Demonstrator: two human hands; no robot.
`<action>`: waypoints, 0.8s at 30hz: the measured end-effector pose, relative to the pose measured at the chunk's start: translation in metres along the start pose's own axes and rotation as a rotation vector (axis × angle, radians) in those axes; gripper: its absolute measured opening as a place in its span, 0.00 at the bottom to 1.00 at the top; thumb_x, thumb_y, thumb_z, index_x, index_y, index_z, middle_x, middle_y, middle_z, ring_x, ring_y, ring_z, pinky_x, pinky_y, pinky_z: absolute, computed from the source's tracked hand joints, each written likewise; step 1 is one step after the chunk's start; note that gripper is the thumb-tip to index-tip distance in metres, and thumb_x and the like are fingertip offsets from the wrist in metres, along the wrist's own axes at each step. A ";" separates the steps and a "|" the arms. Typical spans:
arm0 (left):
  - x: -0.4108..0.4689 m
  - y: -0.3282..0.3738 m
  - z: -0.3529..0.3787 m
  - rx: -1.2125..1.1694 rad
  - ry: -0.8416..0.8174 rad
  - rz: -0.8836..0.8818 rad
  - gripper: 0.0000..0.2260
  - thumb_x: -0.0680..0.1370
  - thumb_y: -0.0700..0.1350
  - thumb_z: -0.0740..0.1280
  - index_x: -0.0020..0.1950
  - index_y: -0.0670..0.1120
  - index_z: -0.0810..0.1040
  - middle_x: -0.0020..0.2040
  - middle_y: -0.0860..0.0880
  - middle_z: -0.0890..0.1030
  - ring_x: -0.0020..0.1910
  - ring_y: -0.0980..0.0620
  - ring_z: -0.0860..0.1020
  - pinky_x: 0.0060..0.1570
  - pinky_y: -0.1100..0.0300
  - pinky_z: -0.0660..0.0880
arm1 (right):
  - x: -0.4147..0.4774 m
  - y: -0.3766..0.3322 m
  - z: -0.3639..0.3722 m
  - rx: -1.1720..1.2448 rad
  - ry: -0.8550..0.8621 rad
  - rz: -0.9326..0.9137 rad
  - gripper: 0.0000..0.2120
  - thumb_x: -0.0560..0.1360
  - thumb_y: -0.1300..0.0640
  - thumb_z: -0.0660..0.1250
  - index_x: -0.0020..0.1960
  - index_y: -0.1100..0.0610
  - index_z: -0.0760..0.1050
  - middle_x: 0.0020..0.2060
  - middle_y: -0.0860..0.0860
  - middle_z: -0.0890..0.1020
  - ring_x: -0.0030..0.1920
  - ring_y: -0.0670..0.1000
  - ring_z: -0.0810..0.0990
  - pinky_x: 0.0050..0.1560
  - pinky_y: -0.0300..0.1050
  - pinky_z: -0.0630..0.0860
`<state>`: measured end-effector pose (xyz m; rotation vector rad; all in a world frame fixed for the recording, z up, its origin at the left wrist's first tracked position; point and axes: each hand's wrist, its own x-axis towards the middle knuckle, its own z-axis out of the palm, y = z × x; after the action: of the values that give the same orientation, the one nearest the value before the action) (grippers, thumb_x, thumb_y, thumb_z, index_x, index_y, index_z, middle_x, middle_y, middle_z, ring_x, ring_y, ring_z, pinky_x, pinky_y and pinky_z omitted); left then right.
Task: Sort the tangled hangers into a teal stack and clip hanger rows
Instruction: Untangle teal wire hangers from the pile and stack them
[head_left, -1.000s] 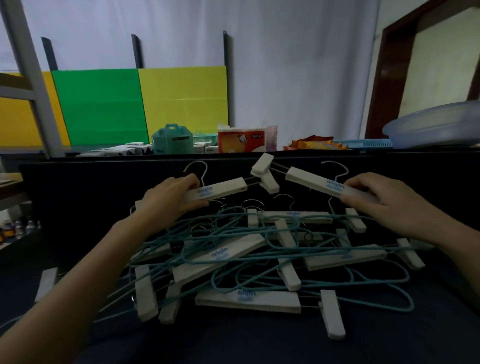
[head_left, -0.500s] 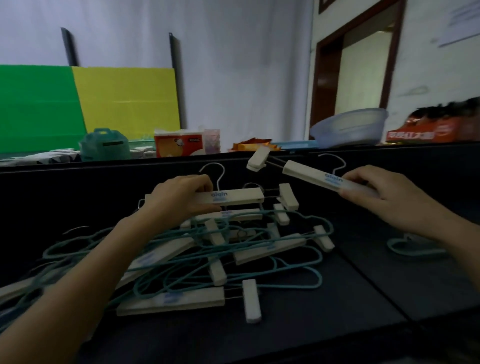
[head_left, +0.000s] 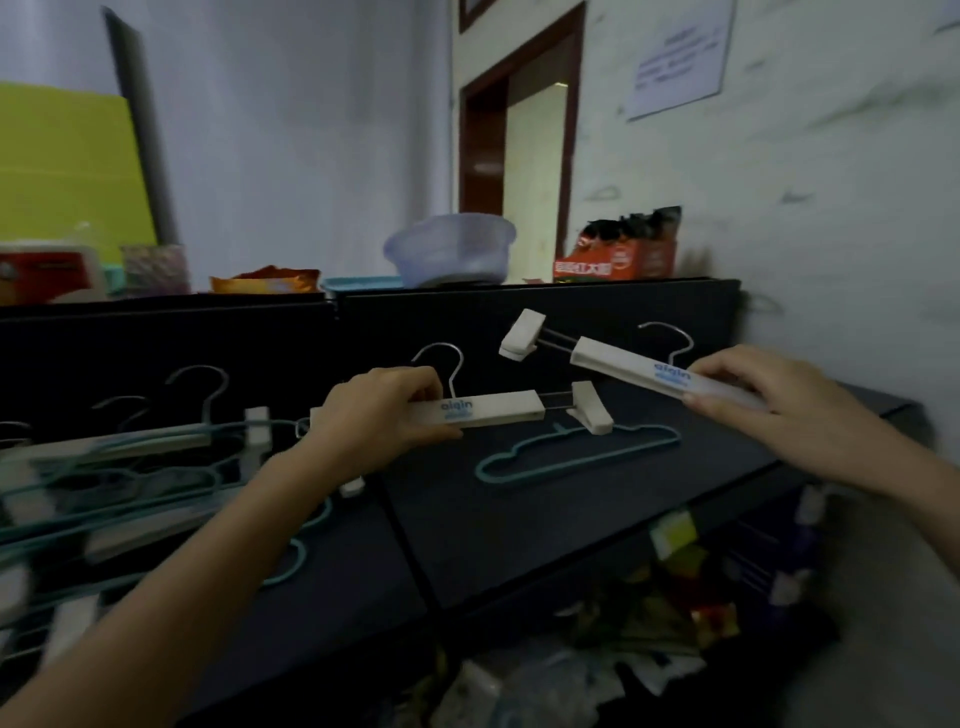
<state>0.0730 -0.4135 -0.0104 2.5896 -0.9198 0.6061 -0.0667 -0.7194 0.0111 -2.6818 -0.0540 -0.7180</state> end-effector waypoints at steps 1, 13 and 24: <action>0.007 0.012 0.009 -0.016 -0.009 0.010 0.16 0.70 0.60 0.68 0.50 0.51 0.75 0.47 0.54 0.79 0.45 0.52 0.77 0.41 0.54 0.74 | -0.003 0.012 -0.004 -0.009 0.005 0.009 0.20 0.66 0.27 0.56 0.49 0.37 0.71 0.48 0.37 0.76 0.47 0.42 0.76 0.47 0.53 0.75; 0.125 0.125 0.113 -0.046 -0.100 0.075 0.17 0.70 0.62 0.67 0.49 0.51 0.75 0.47 0.51 0.80 0.43 0.51 0.77 0.43 0.52 0.76 | -0.008 0.147 -0.041 -0.037 0.065 0.085 0.03 0.73 0.45 0.64 0.47 0.39 0.72 0.46 0.40 0.78 0.45 0.44 0.76 0.44 0.49 0.73; 0.254 0.189 0.212 -0.110 -0.114 0.086 0.16 0.70 0.60 0.68 0.50 0.51 0.76 0.46 0.51 0.79 0.43 0.51 0.77 0.39 0.57 0.71 | 0.061 0.275 -0.047 -0.078 0.110 0.076 0.15 0.68 0.37 0.58 0.50 0.43 0.72 0.44 0.37 0.75 0.45 0.39 0.75 0.40 0.38 0.70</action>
<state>0.1872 -0.7757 -0.0376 2.5188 -1.0743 0.4207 -0.0006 -0.9962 -0.0138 -2.6958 0.1060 -0.8581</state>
